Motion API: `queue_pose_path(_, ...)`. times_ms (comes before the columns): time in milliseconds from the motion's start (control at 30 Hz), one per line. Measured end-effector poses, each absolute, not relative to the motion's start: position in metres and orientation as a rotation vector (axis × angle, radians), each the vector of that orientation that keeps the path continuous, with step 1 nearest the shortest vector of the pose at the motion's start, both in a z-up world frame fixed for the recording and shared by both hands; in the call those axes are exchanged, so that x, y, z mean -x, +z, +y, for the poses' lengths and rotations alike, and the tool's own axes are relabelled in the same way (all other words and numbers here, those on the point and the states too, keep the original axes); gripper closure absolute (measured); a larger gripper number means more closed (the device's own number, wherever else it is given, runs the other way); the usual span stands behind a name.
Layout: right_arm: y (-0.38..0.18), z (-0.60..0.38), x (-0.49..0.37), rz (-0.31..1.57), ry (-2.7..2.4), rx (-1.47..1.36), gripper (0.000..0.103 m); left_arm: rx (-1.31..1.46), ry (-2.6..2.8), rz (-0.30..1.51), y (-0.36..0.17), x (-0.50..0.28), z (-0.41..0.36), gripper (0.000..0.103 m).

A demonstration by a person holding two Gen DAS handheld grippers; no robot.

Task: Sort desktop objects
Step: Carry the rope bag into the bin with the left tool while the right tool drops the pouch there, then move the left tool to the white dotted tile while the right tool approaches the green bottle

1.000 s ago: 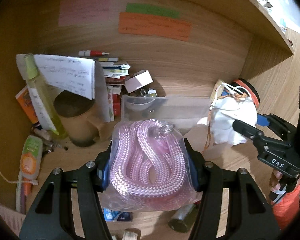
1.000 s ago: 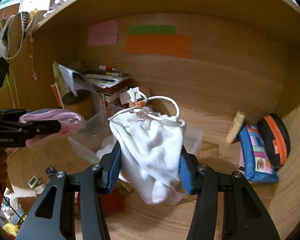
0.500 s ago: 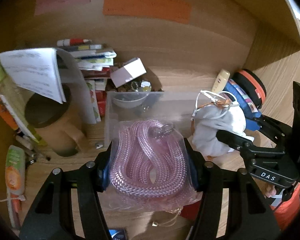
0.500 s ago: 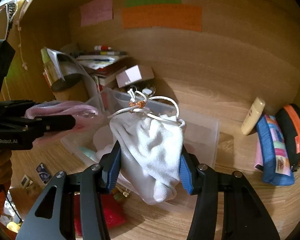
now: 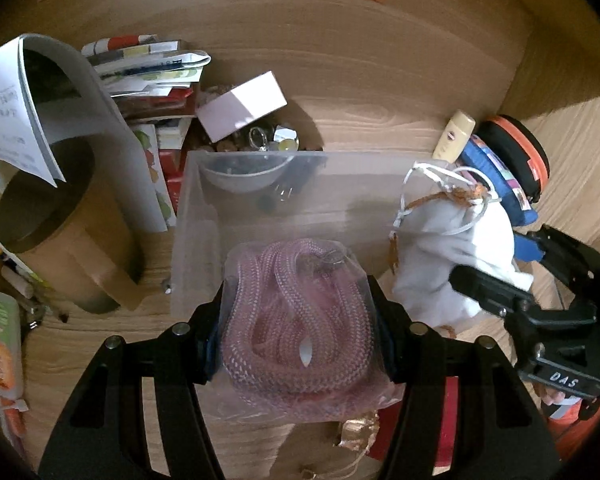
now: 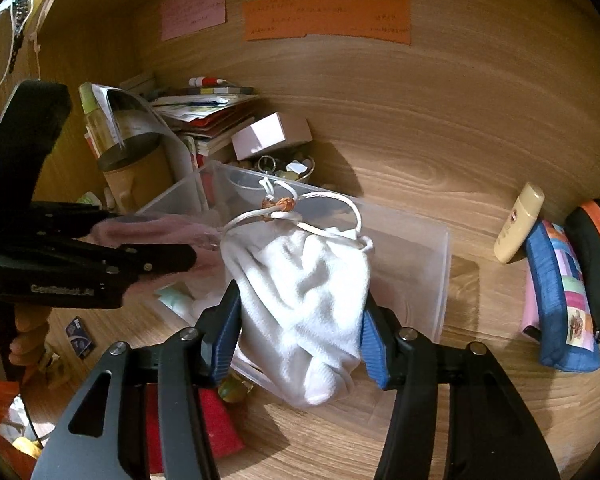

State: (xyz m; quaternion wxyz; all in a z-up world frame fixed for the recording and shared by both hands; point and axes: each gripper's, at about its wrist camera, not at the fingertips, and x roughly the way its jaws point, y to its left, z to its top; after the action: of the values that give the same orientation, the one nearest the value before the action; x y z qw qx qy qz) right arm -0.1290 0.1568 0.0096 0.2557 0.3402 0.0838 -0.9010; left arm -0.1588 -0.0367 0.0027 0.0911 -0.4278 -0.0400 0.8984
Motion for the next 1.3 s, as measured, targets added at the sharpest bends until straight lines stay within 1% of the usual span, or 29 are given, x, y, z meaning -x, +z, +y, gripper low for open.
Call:
queue_pose_path(100, 0.008, 0.157, 0.128, 0.233, -2.439, -0.929, 0.050, 1.269, 2.670, -0.110, 0.002, 0.158, -0.036, 0.042)
queue_pose_path(200, 0.009, 0.157, 0.126, 0.252, -2.444, -0.935, 0.049, 1.280, 2.684, -0.081, 0.002, 0.158, -0.035, 0.035)
queue_pose_path(267, 0.009, 0.156, 0.126, 0.260, -2.445, -0.944, 0.045, 1.289, 2.690, -0.064, 0.003, 0.157, -0.034, 0.033)
queue_pose_path(333, 0.009, 0.157, 0.126, 0.277, -2.466, -0.952, 0.034, 1.298, 2.690, -0.051, 0.003, 0.155, -0.032, 0.032)
queue_pose_path(400, 0.009, 0.156, 0.125, 0.296, -2.481, -0.952, 0.028, 1.304, 2.692, -0.028, 0.004, 0.152, -0.029, 0.031)
queue_pose_path(467, 0.010, 0.157, 0.123, 0.309, -2.483, -0.954, 0.026, 1.300, 2.706, 0.003, 0.006, 0.148, -0.027, 0.030)
queue_pose_path(533, 0.011, 0.157, 0.120, 0.321, -2.487, -0.954, 0.022, 1.291, 2.713, 0.019, 0.008, 0.144, -0.024, 0.030)
queue_pose_path(900, 0.022, 0.161, 0.096, 0.341, -2.490, -0.946, 0.021, 1.216, 2.742, 0.025, 0.032, 0.114, -0.026, 0.029)
queue_pose_path(967, 0.025, 0.162, 0.089, 0.336, -2.493, -0.939, 0.021, 1.193, 2.758, 0.020, 0.038, 0.104, -0.029, 0.026)
queue_pose_path(1033, 0.028, 0.163, 0.083, 0.334, -2.495, -0.932, 0.021, 1.171, 2.773, 0.015, 0.043, 0.096, -0.032, 0.019)
queue_pose_path(1133, 0.031, 0.163, 0.073, 0.328, -2.491, -0.925, 0.021, 1.143, 2.802, 0.025, 0.047, 0.082, -0.038, 0.016)
queue_pose_path(1300, 0.031, 0.162, 0.061, 0.306, -2.471, -0.932, 0.021, 1.152, 2.830, 0.044, 0.046, 0.061, -0.046, 0.015)
